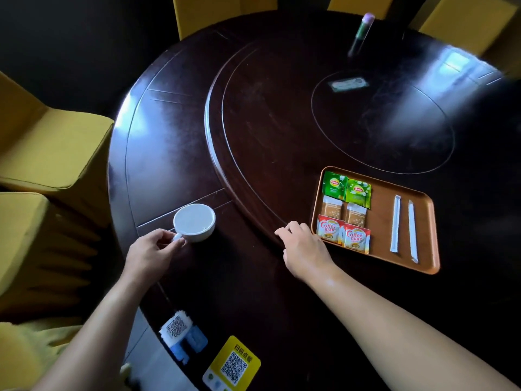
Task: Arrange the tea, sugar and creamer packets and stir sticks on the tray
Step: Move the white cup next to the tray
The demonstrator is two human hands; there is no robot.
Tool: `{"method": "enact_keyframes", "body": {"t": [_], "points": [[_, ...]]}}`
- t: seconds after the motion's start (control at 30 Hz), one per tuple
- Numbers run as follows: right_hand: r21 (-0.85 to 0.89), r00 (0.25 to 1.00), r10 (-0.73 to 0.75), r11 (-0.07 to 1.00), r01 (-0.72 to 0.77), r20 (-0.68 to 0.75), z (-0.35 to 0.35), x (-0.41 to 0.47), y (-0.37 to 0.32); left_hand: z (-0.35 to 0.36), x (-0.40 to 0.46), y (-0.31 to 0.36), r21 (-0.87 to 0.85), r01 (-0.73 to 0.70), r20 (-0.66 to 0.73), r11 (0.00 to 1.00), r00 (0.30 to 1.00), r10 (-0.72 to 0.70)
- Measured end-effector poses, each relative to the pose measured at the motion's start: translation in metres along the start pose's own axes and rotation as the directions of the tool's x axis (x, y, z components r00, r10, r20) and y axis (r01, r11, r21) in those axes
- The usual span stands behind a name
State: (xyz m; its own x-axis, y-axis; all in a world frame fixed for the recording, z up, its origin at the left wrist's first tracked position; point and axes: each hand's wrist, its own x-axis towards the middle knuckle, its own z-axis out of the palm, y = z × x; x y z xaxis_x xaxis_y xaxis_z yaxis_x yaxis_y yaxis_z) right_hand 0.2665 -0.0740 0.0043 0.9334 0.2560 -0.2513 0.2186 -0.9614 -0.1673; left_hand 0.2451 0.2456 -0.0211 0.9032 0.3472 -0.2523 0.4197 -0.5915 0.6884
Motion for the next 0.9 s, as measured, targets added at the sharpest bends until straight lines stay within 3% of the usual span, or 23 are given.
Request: {"method": "enact_keyframes", "body": {"t": [0.23, 0.53, 0.9], "points": [[0.017, 0.999, -0.016, 1.000, 0.016, -0.030, 0.008, -0.008, 0.006, 0.008, 0.014, 0.052, -0.064, -0.106, 0.068, 0.992, 0.991, 0.111], [0.032, 0.993, 0.095, 0.995, -0.093, -0.066, 0.018, -0.021, 0.011, 0.058, 0.037, 0.138, -0.120, -0.261, 0.144, 0.958, 0.950, 0.277], [0.067, 0.992, 0.105, 0.993, -0.101, -0.071, 0.020, -0.022, 0.014, 0.112, 0.059, 0.175, -0.168, -0.345, 0.311, 0.923, 0.870, 0.382]]}}
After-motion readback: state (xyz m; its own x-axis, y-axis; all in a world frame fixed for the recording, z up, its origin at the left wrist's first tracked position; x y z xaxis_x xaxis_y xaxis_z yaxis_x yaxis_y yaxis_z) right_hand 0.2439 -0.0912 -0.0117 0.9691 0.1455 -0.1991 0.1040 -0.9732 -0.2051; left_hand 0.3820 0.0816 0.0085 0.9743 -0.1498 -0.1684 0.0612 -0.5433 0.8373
